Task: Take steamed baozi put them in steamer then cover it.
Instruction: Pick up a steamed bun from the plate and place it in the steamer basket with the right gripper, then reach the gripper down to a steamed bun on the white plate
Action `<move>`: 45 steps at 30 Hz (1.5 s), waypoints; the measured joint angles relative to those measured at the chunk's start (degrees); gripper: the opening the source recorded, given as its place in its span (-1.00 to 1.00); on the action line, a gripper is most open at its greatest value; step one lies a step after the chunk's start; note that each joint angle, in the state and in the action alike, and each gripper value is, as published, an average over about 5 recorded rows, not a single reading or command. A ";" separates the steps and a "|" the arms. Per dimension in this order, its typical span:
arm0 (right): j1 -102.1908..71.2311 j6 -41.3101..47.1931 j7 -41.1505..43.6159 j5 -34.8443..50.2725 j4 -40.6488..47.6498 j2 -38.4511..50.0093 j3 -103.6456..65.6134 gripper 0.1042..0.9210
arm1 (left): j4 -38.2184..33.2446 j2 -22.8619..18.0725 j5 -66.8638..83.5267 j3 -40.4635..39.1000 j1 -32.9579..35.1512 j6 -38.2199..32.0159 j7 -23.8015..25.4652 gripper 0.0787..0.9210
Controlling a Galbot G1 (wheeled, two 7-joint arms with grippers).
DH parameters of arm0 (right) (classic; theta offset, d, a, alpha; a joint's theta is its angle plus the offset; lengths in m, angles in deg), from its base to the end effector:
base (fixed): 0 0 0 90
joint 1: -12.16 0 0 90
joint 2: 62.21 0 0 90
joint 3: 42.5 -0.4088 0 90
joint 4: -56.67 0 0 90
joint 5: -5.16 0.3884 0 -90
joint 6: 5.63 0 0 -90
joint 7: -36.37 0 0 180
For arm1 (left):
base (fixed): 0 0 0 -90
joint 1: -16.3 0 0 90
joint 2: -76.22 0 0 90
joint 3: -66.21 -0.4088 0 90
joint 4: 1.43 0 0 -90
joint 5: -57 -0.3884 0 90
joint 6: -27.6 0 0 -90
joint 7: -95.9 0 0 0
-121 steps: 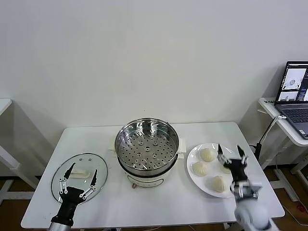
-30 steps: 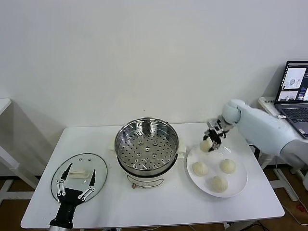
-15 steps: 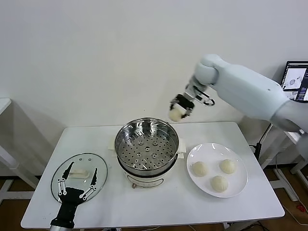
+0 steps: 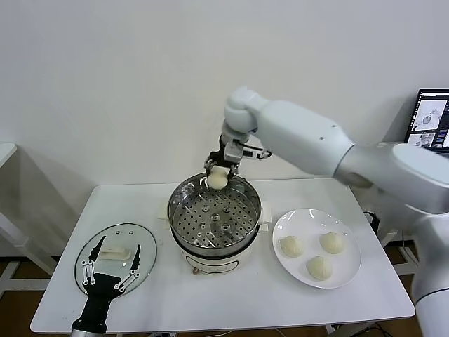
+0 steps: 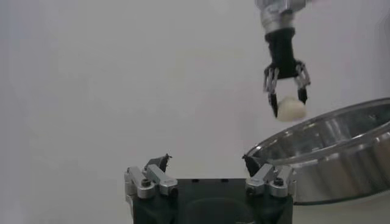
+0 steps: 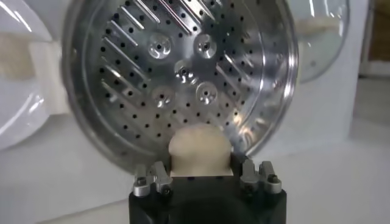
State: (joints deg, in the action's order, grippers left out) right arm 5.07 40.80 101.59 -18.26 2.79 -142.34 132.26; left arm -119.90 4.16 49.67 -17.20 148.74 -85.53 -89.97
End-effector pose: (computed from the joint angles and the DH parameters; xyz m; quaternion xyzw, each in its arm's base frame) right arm 0.6802 0.1985 -0.0557 -0.6342 0.0828 -0.7646 0.0795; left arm 0.1149 0.1062 -0.3770 0.0448 0.9733 0.2025 0.0987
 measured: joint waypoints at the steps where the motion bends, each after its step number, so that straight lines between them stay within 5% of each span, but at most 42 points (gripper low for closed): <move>1: -0.55 -0.35 -0.09 -0.81 0.61 -0.57 -0.25 0.34 | -0.01 0.06 0.00 0.02 -0.02 0.00 -0.01 0.77; 12: -4.50 -2.60 -0.48 -6.26 5.80 -4.02 -1.67 0.36 | 0.12 0.35 0.14 0.19 -0.35 -0.11 -0.11 0.77; 20: -5.36 -3.13 -1.05 -7.73 7.17 -4.64 -2.63 0.72 | 0.28 0.16 0.20 0.27 -0.52 -0.05 -0.11 0.77; 25: -4.72 -2.42 -0.55 -6.60 6.01 -3.70 -2.49 0.76 | 0.18 0.18 0.34 0.54 -0.67 0.03 -0.13 0.77; 45: 12.00 32.03 5.09 34.08 -9.10 21.12 14.20 0.76 | 0.07 0.46 0.09 -0.42 -1.33 0.22 -0.17 0.77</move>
State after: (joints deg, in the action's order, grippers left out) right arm 17.06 72.83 106.68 15.82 -6.31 -121.22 146.46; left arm -119.82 4.62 49.76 -17.62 147.41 -85.31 -90.14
